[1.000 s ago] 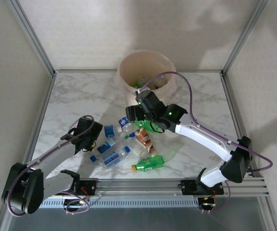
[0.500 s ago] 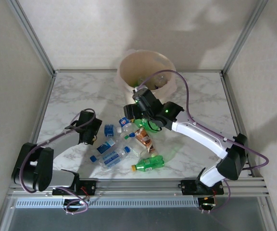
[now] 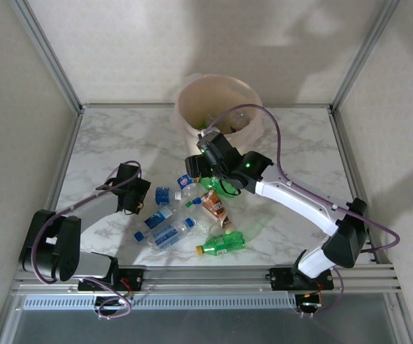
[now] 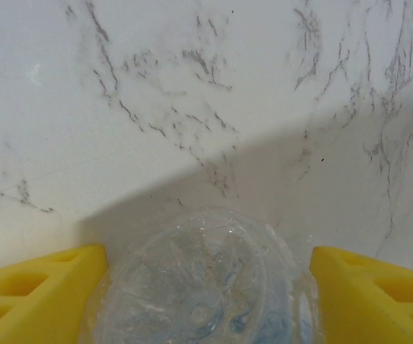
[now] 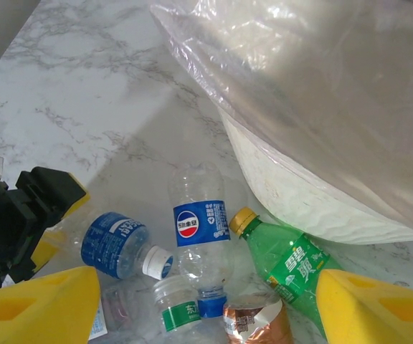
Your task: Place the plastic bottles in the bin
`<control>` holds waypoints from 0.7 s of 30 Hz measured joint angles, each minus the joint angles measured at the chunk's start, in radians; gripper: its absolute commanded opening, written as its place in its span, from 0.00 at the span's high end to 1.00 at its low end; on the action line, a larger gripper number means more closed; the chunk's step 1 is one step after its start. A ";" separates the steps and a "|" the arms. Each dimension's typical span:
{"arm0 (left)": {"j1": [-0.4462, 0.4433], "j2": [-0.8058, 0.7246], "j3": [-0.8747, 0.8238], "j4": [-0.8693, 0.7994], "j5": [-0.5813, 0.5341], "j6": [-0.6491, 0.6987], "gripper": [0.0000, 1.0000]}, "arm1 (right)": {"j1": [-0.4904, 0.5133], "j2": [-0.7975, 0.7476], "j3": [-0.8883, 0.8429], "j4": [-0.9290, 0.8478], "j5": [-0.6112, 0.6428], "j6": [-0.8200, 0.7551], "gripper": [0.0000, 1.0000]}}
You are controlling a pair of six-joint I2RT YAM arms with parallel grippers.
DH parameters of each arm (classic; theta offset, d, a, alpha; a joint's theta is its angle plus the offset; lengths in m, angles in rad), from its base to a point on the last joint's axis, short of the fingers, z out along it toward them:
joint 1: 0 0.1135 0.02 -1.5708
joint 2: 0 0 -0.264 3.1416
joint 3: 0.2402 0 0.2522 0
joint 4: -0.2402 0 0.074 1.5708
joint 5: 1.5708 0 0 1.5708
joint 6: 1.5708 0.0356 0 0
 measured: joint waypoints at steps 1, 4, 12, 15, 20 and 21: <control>0.001 0.000 0.000 0.000 0.004 0.003 0.32 | 0.000 0.000 0.000 0.000 0.000 0.001 0.21; 0.008 0.000 0.000 0.008 0.013 0.011 0.34 | 0.000 0.000 0.000 0.000 0.001 0.002 0.21; 0.028 -0.036 0.056 0.043 0.012 0.067 0.35 | 0.000 0.000 0.000 0.004 -0.008 0.008 0.20; 0.044 -0.080 0.100 0.042 0.017 0.104 0.36 | 0.000 0.000 0.000 0.009 -0.033 0.011 0.20; 0.086 -0.161 0.164 0.048 0.072 0.190 0.35 | -0.007 -0.016 0.000 0.042 -0.144 0.011 0.17; 0.091 -0.180 0.175 0.049 0.083 0.207 0.35 | -0.014 -0.023 0.000 0.048 -0.176 0.011 0.15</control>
